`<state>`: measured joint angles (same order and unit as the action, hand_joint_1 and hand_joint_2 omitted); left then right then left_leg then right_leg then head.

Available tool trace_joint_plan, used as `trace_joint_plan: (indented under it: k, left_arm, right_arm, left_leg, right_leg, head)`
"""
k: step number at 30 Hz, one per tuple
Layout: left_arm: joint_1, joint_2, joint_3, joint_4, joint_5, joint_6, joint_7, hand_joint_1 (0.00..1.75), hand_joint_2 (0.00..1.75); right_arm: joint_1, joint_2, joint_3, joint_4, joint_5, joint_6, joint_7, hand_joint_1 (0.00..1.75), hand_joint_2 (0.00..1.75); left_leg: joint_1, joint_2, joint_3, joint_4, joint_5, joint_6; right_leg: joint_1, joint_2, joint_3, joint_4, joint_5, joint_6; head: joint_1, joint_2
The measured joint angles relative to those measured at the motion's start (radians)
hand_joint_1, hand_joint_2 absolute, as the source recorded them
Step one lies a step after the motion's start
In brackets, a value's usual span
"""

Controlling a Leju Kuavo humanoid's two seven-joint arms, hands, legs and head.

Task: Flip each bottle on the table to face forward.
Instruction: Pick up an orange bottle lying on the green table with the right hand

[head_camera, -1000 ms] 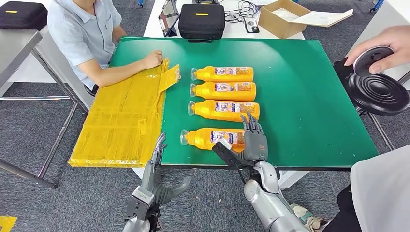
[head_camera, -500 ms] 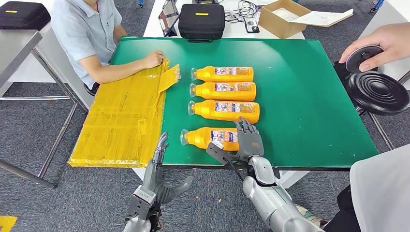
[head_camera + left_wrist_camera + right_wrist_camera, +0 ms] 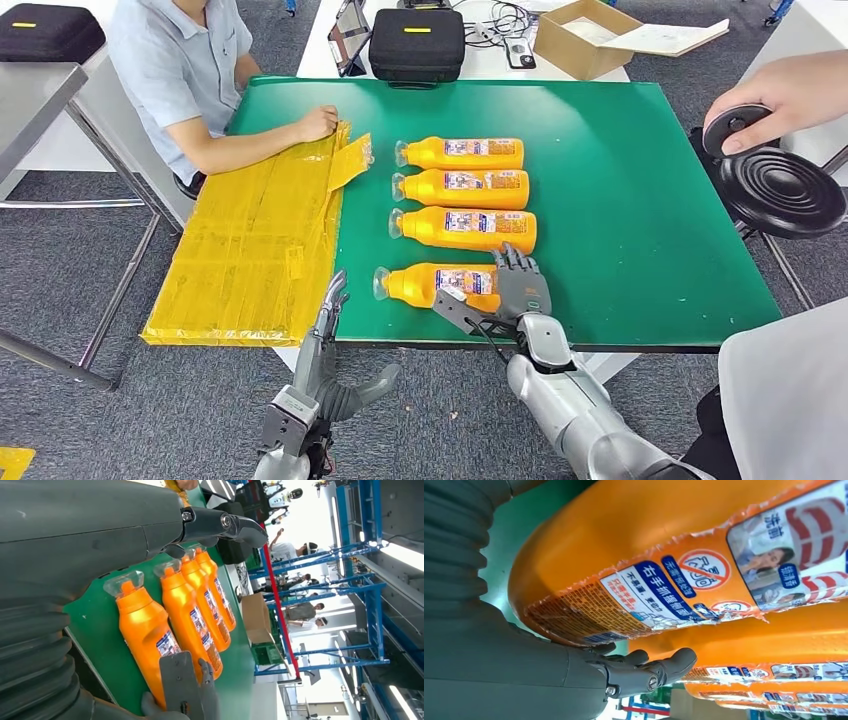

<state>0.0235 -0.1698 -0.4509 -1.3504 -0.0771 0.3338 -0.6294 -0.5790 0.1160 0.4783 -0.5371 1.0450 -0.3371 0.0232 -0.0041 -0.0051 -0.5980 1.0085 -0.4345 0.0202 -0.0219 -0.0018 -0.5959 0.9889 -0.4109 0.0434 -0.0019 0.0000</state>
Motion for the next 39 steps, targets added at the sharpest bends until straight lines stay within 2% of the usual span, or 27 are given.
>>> trace_joint_plan:
  k: [2,3,9,17,26,29,31,34,39]
  left_arm:
    - [0.000,-0.001,0.000,-0.002,0.000,-0.001,0.000,0.00,1.75]
    - [0.000,-0.002,0.001,-0.003,0.000,-0.002,0.000,0.00,1.75]
    - [0.000,-0.007,0.002,-0.004,0.000,-0.007,0.000,0.00,1.75]
    - [0.000,-0.010,0.003,-0.004,0.000,-0.009,0.000,0.00,1.75]
    - [0.000,-0.014,0.004,-0.004,0.001,-0.007,-0.006,0.00,1.75]
    - [0.003,-0.015,0.008,-0.008,0.016,0.023,-0.013,0.00,1.75]
    - [0.009,-0.020,0.020,-0.016,0.064,0.056,-0.003,0.00,1.75]
    - [0.017,-0.025,0.055,-0.023,0.228,0.070,0.077,0.00,1.75]
    - [0.040,-0.041,0.121,-0.022,0.464,0.028,0.208,0.00,1.75]
  right_arm:
    - [-0.008,0.000,0.001,0.009,0.001,0.019,0.009,1.72,1.75]
    - [-0.012,0.000,0.002,0.014,0.001,0.032,0.014,1.75,1.75]
    - [-0.043,-0.001,0.004,0.045,-0.004,0.103,0.033,1.75,1.75]
    - [-0.057,-0.002,0.002,0.063,-0.033,0.107,0.016,1.75,1.75]
    - [-0.047,-0.009,-0.040,0.064,-0.147,0.087,-0.122,1.75,1.75]
    - [-0.034,-0.008,-0.070,0.061,-0.232,0.078,-0.213,1.75,1.75]
    - [-0.007,-0.002,-0.098,0.040,-0.322,0.072,-0.308,1.75,1.75]
    - [0.086,0.017,-0.140,-0.066,-0.478,0.065,-0.439,1.75,1.75]
    - [0.258,0.037,-0.150,-0.314,-0.625,0.033,-0.478,1.75,1.75]
  left_leg:
    - [0.000,0.000,0.000,0.000,0.000,0.000]
    - [0.000,0.000,0.000,0.000,0.000,0.000]
    - [0.000,0.000,0.001,0.000,0.000,0.000]
    - [0.000,0.000,0.002,0.000,0.000,0.000]
    - [0.000,0.001,0.003,0.000,0.000,0.000]
    - [0.000,0.001,0.005,0.000,0.000,0.000]
    - [0.000,0.002,0.005,0.000,-0.001,0.000]
    - [0.001,0.001,0.005,0.000,-0.001,0.000]
    - [0.002,-0.001,0.000,0.000,0.000,0.000]
  right_leg:
    - [0.000,0.000,0.000,0.000,0.000,0.000]
    - [0.000,0.000,0.000,0.000,0.000,0.000]
    - [0.000,0.000,0.001,0.000,0.000,0.000]
    - [0.000,0.000,0.002,0.000,0.000,0.000]
    - [0.000,0.000,0.003,0.000,0.000,0.000]
    - [0.001,0.000,0.004,0.000,0.000,0.000]
    - [0.001,0.001,0.004,0.000,0.000,0.000]
    - [0.001,0.000,0.004,0.000,0.000,0.000]
    - [0.002,0.000,0.000,0.000,0.000,0.000]
  head:
    - [0.000,0.000]
    - [0.000,0.000]
    - [0.000,0.000]
    - [0.000,0.000]
    - [0.000,0.000]
    - [0.000,0.000]
    - [0.000,0.000]
    - [0.000,0.000]
    - [0.000,0.000]
